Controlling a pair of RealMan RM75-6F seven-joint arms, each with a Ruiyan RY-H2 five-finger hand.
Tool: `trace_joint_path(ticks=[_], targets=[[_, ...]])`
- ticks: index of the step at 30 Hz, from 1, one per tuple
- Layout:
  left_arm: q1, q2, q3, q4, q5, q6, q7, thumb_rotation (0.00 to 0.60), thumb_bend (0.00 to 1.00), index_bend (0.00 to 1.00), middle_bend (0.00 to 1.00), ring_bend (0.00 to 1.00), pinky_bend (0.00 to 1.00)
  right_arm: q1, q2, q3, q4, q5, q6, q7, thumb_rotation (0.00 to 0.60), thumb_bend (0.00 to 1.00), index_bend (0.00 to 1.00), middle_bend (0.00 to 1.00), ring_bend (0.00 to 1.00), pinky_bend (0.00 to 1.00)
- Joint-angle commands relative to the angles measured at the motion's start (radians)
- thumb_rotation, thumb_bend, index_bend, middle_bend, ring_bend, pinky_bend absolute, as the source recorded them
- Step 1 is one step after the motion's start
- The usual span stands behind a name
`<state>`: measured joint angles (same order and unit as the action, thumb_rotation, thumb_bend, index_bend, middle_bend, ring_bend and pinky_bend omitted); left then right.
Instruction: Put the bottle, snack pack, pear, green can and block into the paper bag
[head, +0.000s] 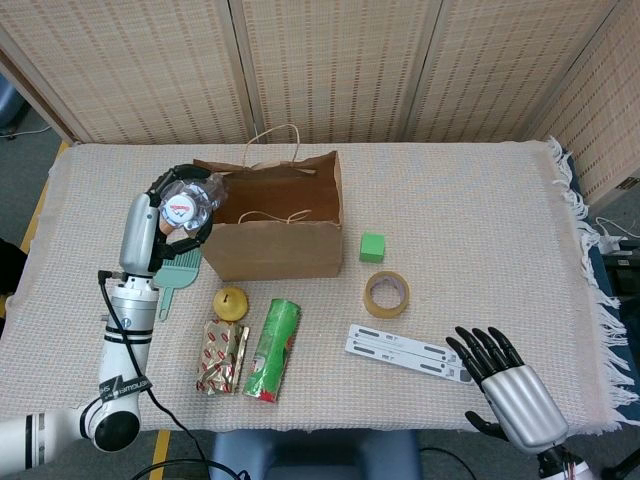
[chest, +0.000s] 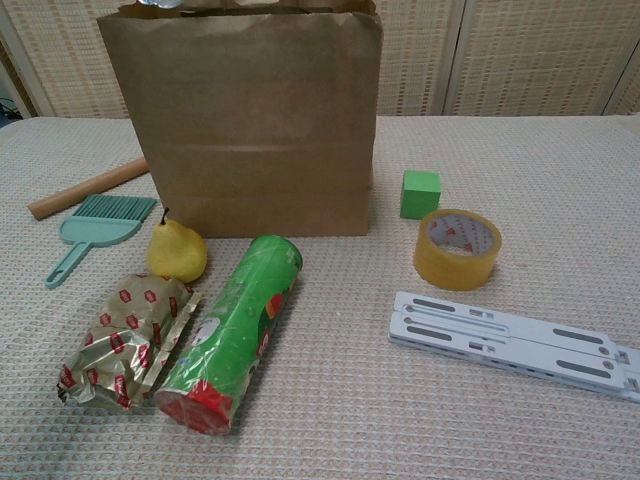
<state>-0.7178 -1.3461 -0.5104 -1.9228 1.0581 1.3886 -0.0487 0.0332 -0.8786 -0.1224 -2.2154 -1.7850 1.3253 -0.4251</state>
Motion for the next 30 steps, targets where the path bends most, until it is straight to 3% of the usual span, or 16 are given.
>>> trace_joint_path(ticks=[1, 6, 9, 11, 14, 21, 30], targets=[[-0.032, -0.047, 0.02, 0.071, -0.001, -0.04, 0.012, 0.6, 0.68, 0.59, 0.62, 0.58, 0.71, 0.002, 0.0, 0.002, 0.0, 0.005, -0.002, 0.001, 0.6, 0.07, 0.0, 0.0, 0.0, 0.0], [-0.075, -0.096, 0.036, 0.142, -0.006, -0.097, 0.029, 0.6, 0.66, 0.58, 0.62, 0.57, 0.7, 0.011, -0.003, 0.015, -0.001, 0.039, -0.013, -0.002, 0.6, 0.07, 0.0, 0.0, 0.0, 0.0], [-0.09, -0.1, 0.061, 0.157, -0.008, -0.137, 0.064, 0.6, 0.59, 0.51, 0.55, 0.52, 0.67, 0.016, -0.004, 0.021, 0.0, 0.058, -0.021, -0.003, 0.6, 0.07, 0.0, 0.0, 0.0, 0.0], [-0.097, -0.084, 0.085, 0.152, -0.019, -0.181, 0.095, 0.6, 0.49, 0.34, 0.32, 0.32, 0.5, 0.02, -0.004, 0.023, 0.0, 0.067, -0.026, -0.004, 0.6, 0.07, 0.0, 0.0, 0.0, 0.0], [-0.1, -0.055, 0.093, 0.128, -0.056, -0.235, 0.105, 0.6, 0.42, 0.21, 0.15, 0.13, 0.31, 0.023, -0.005, 0.024, -0.001, 0.074, -0.032, -0.006, 0.6, 0.07, 0.0, 0.0, 0.0, 0.0], [-0.098, -0.031, 0.092, 0.106, -0.066, -0.243, 0.126, 0.6, 0.41, 0.08, 0.07, 0.03, 0.22, 0.026, -0.003, 0.022, -0.001, 0.075, -0.035, -0.011, 0.6, 0.07, 0.0, 0.0, 0.0, 0.0], [-0.088, -0.011, 0.092, 0.078, -0.051, -0.235, 0.12, 0.6, 0.41, 0.07, 0.06, 0.02, 0.21, 0.021, -0.007, 0.015, -0.002, 0.06, -0.027, -0.017, 0.6, 0.07, 0.0, 0.0, 0.0, 0.0]])
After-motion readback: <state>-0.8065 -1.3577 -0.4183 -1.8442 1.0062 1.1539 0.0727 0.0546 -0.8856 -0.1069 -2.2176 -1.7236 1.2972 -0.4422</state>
